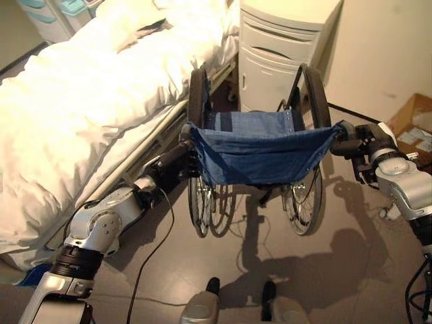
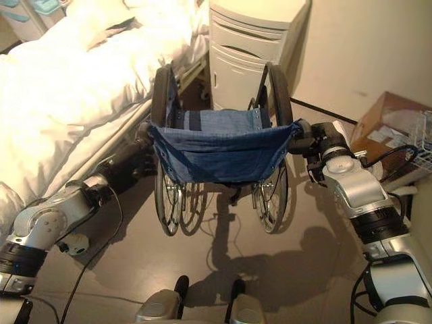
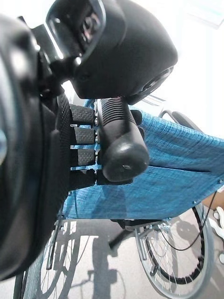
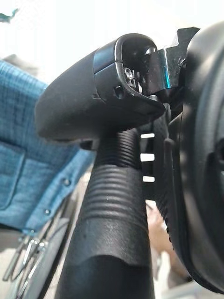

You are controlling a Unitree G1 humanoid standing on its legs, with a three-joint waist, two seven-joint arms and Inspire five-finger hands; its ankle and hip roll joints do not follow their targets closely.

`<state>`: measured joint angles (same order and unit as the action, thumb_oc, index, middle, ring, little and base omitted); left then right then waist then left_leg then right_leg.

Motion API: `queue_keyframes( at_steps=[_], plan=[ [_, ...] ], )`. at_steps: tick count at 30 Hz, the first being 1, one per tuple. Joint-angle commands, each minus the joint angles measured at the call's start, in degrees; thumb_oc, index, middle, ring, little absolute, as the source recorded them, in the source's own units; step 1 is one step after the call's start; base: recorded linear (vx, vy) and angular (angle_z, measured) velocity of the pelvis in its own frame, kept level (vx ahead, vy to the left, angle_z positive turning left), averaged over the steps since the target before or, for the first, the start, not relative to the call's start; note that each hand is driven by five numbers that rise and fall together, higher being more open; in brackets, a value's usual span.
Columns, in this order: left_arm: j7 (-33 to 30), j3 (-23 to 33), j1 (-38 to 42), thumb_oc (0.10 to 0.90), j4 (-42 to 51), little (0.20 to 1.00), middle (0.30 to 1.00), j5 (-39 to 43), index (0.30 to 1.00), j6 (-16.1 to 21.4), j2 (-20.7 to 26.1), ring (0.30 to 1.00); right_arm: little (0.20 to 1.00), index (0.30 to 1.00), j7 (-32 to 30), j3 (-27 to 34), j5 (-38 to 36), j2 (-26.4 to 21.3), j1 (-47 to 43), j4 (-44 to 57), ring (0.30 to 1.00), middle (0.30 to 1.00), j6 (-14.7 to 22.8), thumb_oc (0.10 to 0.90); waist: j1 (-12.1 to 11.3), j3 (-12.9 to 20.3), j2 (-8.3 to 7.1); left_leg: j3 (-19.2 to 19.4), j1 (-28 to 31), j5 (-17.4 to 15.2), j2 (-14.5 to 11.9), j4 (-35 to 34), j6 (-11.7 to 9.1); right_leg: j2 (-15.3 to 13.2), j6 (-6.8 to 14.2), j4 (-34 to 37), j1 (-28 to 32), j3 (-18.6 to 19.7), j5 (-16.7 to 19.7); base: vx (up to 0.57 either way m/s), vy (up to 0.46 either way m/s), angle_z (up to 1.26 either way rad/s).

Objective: Push the wheelchair next to the bed

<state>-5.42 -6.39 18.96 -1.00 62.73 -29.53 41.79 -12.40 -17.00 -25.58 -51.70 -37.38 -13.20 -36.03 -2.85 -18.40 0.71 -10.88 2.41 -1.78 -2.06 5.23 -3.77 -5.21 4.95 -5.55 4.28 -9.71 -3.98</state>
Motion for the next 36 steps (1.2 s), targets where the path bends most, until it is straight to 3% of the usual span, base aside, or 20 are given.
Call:
queue_keyframes(
  at_steps=[1,2,3,5,7,9,10,13,22,23,24,25,26,27,36],
  plan=[
    [-2.1,9.8,-1.2,0.400,5.1,0.300,0.300,-0.6,0.300,9.7,5.1,0.300,0.300,0.300,4.5,-3.0,-2.5,1.7,-8.0,9.8,0.300,0.300,8.3,0.400,-4.4,12.4,-5.08,2.4,4.3,1.7,-0.5,2.8,0.0,-4.1,4.1,6.3,-5.8,2.1,11.5,0.10,-0.184,0.30],
    [-2.2,10.0,-1.5,0.400,5.2,0.300,0.300,-0.6,0.300,9.8,5.0,0.300,0.300,0.300,4.6,-3.1,-2.7,1.5,-8.0,9.9,0.300,0.300,8.2,0.400,-4.4,12.5,-5.05,2.6,4.1,2.5,-0.7,3.2,-0.2,-3.8,3.8,6.5,-5.5,1.8,11.4,0.09,-0.200,0.28],
    [-2.3,10.4,-1.9,0.400,5.4,0.300,0.300,-0.3,0.300,10.0,4.8,0.300,0.300,0.300,4.6,-3.3,-2.8,0.9,-8.1,10.0,0.300,0.300,7.9,0.400,-4.4,12.6,-5.04,3.9,2.4,5.5,-1.3,5.8,-0.8,-3.0,2.8,7.3,-4.2,1.2,10.8,0.08,-0.143,0.17],
    [-2.0,10.6,-2.2,0.400,6.0,0.300,0.300,-0.1,0.300,10.1,4.1,0.300,0.300,0.300,4.0,-3.5,-2.4,0.6,-7.8,10.6,0.300,0.300,7.2,0.400,-4.2,12.2,-5.14,6.5,-1.1,7.1,-1.5,11.8,-1.3,-1.9,1.4,8.5,-1.3,-0.4,9.6,0.09,-0.190,0.17],
    [-1.7,10.4,-2.4,0.400,6.6,0.300,0.300,-0.3,0.300,9.8,3.2,0.300,0.300,0.300,3.5,-3.1,-2.0,0.5,-7.2,11.1,0.300,0.300,6.6,0.400,-4.0,12.0,-5.06,8.7,-2.8,7.2,-1.7,12.6,-1.4,-1.4,0.8,9.1,0.2,-1.8,9.2,0.06,-0.107,0.36],
    [-1.1,10.3,-2.7,0.400,6.7,0.300,0.300,-0.6,0.300,9.8,2.7,0.300,0.300,0.300,3.4,-2.8,-1.3,0.7,-6.7,11.5,0.300,0.300,6.3,0.400,-4.1,12.0,-4.63,10.1,-3.0,7.0,-1.8,9.2,-1.5,-0.9,0.8,9.4,1.2,-3.0,8.8,0.08,-0.023,0.42],
    [-0.9,10.6,-3.1,0.400,6.7,0.300,0.300,-0.7,0.300,9.8,2.6,0.300,0.300,0.300,3.5,-2.5,-0.7,0.8,-6.1,11.9,0.300,0.300,6.0,0.400,-4.3,12.1,-4.02,10.7,-2.5,7.0,-1.5,3.9,-1.7,-0.5,0.9,9.5,1.9,-3.7,8.3,0.09,0.014,0.26],
    [0.1,11.2,-3.8,0.400,5.5,0.300,0.300,-1.2,0.300,10.3,2.1,0.300,0.300,0.300,2.8,-2.5,-1.0,1.1,-5.6,12.4,0.300,0.300,5.5,0.400,-4.5,12.3,-3.71,9.6,-1.3,6.3,-0.8,0.7,-1.4,-0.4,0.6,9.0,2.4,-3.7,7.3,0.12,0.053,0.15],
    [-1.4,10.2,-0.8,0.400,3.4,0.300,0.300,-0.3,0.300,8.9,3.3,0.300,0.300,0.300,2.7,-1.6,-1.5,0.8,-2.5,13.1,0.300,0.300,5.7,0.400,-2.3,14.5,-3.17,12.3,3.0,3.5,0.2,-6.4,-0.9,-1.0,1.5,10.5,3.2,-3.1,7.7,0.08,0.074,0.09],
    [-1.7,10.0,-0.4,0.400,3.2,0.300,0.300,-0.7,0.300,8.8,3.4,0.300,0.392,0.392,2.7,-1.6,-1.2,1.1,-2.3,12.9,0.392,0.392,5.8,0.461,-2.1,14.6,-2.99,12.6,3.3,3.4,0.2,-6.9,-0.8,-1.0,1.6,10.5,3.2,-3.1,7.7,0.05,0.049,-0.05],
    [-1.8,9.9,-0.3,0.400,3.1,0.300,0.300,-0.7,0.300,8.8,3.5,0.300,0.592,0.592,2.7,-1.6,-1.1,1.1,-2.3,12.9,0.592,0.592,5.8,0.595,-2.1,14.6,-2.96,12.7,3.4,3.4,0.2,-7.0,-0.8,-1.0,1.7,10.5,3.2,-3.1,7.7,0.04,0.037,-0.05],
    [-2.2,9.9,0.0,0.486,2.9,0.429,0.429,-0.9,0.429,8.4,3.8,0.429,0.900,0.900,2.3,-1.4,-0.9,1.3,-2.0,13.2,0.900,0.900,5.8,0.800,-1.9,14.8,-2.73,13.2,3.9,3.3,0.1,-7.8,-0.6,-1.1,1.8,10.5,3.0,-2.9,7.6,0.03,0.021,-0.03],
    [-2.3,9.9,0.1,0.588,2.9,0.582,0.582,-0.9,0.582,8.3,3.9,0.582,0.900,0.900,2.1,-1.4,-1.0,1.3,-1.9,13.2,0.900,0.900,5.8,0.800,-1.9,14.8,-2.70,13.2,4.0,3.3,0.1,-7.9,-0.6,-1.1,1.8,10.5,3.0,-2.9,7.6,0.03,0.024,-0.03],
    [-2.5,9.9,0.3,0.800,2.8,0.900,0.900,-1.1,0.900,8.0,3.9,0.900,0.900,0.900,1.9,-1.1,-1.0,1.4,-1.8,13.2,0.900,0.900,5.9,0.800,-1.7,14.8,-2.60,13.3,4.3,3.2,0.1,-8.2,-0.5,-1.0,1.8,10.5,3.1,-2.8,7.5,0.00,0.000,0.00],
    [-4.6,12.0,0.5,0.800,2.8,0.900,0.900,-2.3,0.900,7.7,6.4,0.900,0.900,0.900,0.4,4.6,-0.8,-2.1,1.3,16.0,0.900,0.900,7.1,0.800,-0.4,15.4,-2.40,14.4,5.5,2.9,-0.1,-10.0,-0.2,-0.9,2.3,10.5,2.9,-2.2,7.2,0.00,-0.001,0.00]
  ],
)
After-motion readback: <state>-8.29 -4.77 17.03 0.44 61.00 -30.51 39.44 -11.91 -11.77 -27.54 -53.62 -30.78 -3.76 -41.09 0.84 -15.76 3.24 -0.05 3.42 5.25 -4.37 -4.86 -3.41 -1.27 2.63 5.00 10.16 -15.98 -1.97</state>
